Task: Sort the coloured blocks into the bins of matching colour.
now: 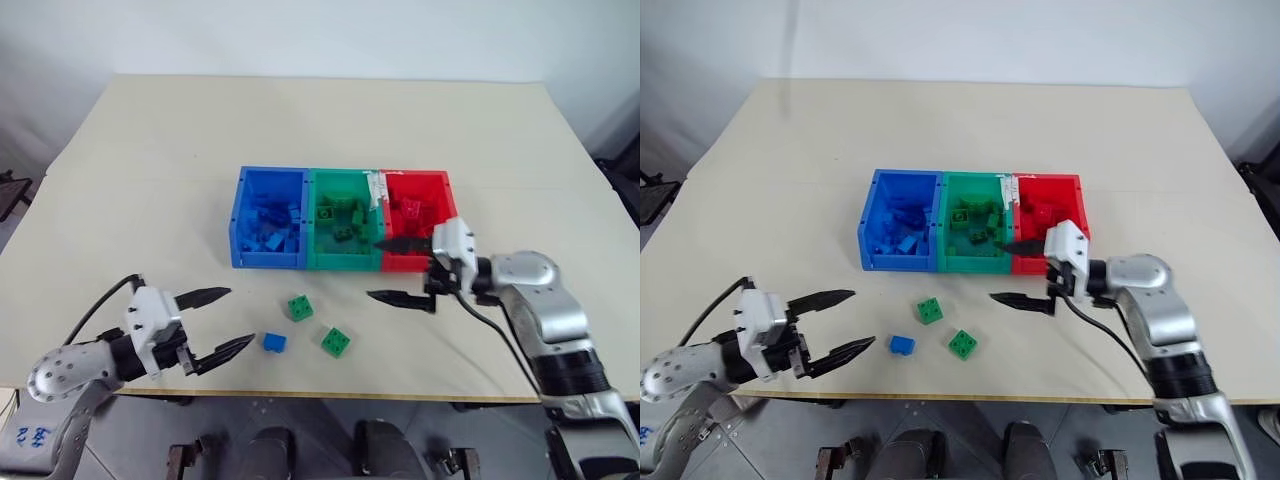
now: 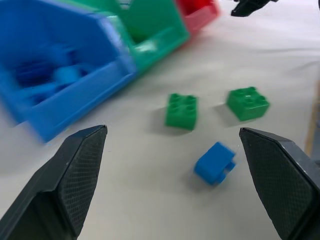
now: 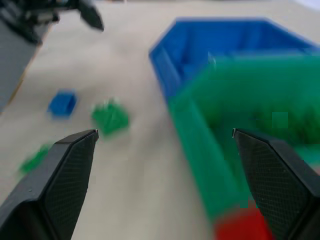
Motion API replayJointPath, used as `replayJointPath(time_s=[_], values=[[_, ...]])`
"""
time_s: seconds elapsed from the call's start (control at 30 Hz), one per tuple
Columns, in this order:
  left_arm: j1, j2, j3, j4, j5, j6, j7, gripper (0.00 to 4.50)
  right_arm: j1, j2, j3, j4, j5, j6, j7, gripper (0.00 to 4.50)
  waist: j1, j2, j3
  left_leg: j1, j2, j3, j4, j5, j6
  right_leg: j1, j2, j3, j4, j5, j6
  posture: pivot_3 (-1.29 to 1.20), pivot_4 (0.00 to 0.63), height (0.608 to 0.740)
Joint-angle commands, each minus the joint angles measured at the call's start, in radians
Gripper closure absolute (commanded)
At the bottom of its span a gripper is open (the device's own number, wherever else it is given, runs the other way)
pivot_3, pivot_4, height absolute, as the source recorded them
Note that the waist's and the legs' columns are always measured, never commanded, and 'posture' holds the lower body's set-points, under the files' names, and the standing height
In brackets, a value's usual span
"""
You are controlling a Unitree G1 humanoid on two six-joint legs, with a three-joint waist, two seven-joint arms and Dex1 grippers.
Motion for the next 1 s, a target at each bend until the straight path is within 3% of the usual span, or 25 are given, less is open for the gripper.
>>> replayJointPath(time_s=[0.03, 0.17, 0.33, 0.67, 1.0], values=[[-0.083, 0.011, -0.071, 0.028, 0.002, 0.003, -0.056, 0.0, 0.102, -0.087, -0.115, 0.059, -0.007, -0.134, 0.04, 0.01, 0.004, 0.0, 0.0, 0.001, 0.0, 0.001, 0.0, 0.0, 0.0, 0.001, 0.0, 0.0, 0.0, 0.0, 0.0, 0.0, 0.15, 0.74], [-0.153, 0.016, -0.128, 0.076, 0.009, -0.005, -0.117, 0.0, 0.195, -0.177, -0.181, 0.16, -0.022, -0.217, 0.068, 0.01, -0.004, 0.0, 0.0, 0.003, 0.001, 0.007, 0.001, 0.001, 0.0, 0.001, 0.0, 0.002, 0.001, 0.001, 0.001, 0.0, 0.15, 0.74], [-0.163, 0.015, -0.117, 0.131, 0.029, -0.058, -0.152, 0.0, 0.2, -0.184, -0.163, 0.118, 0.01, -0.185, 0.073, 0.01, -0.014, 0.0, 0.0, 0.005, 0.005, 0.01, 0.002, 0.001, -0.001, 0.001, 0.001, 0.005, 0.0, 0.001, 0.002, 0.0, 0.15, 0.74], [0.016, 0.054, 0.009, 0.141, 0.023, -0.128, -0.191, 0.0, 0.158, -0.146, 0.107, -0.349, 0.076, 0.353, -0.069, 0.01, -0.004, 0.0, 0.0, 0.003, 0.006, 0.006, 0.003, 0.002, -0.002, 0.0, -0.002, 0.009, -0.003, 0.001, 0.001, 0.0, 0.15, 0.74], [0.112, 0.035, 0.054, 0.064, 0.011, -0.113, -0.145, 0.0, 0.11, 0.009, 0.32, -0.41, -0.06, 0.433, -0.26, 0.01, 0.016, 0.0, 0.0, 0.001, 0.005, 0.003, 0.001, 0.0, -0.003, 0.0, -0.003, 0.009, -0.005, 0.001, 0.0, 0.0, 0.15, 0.74]])
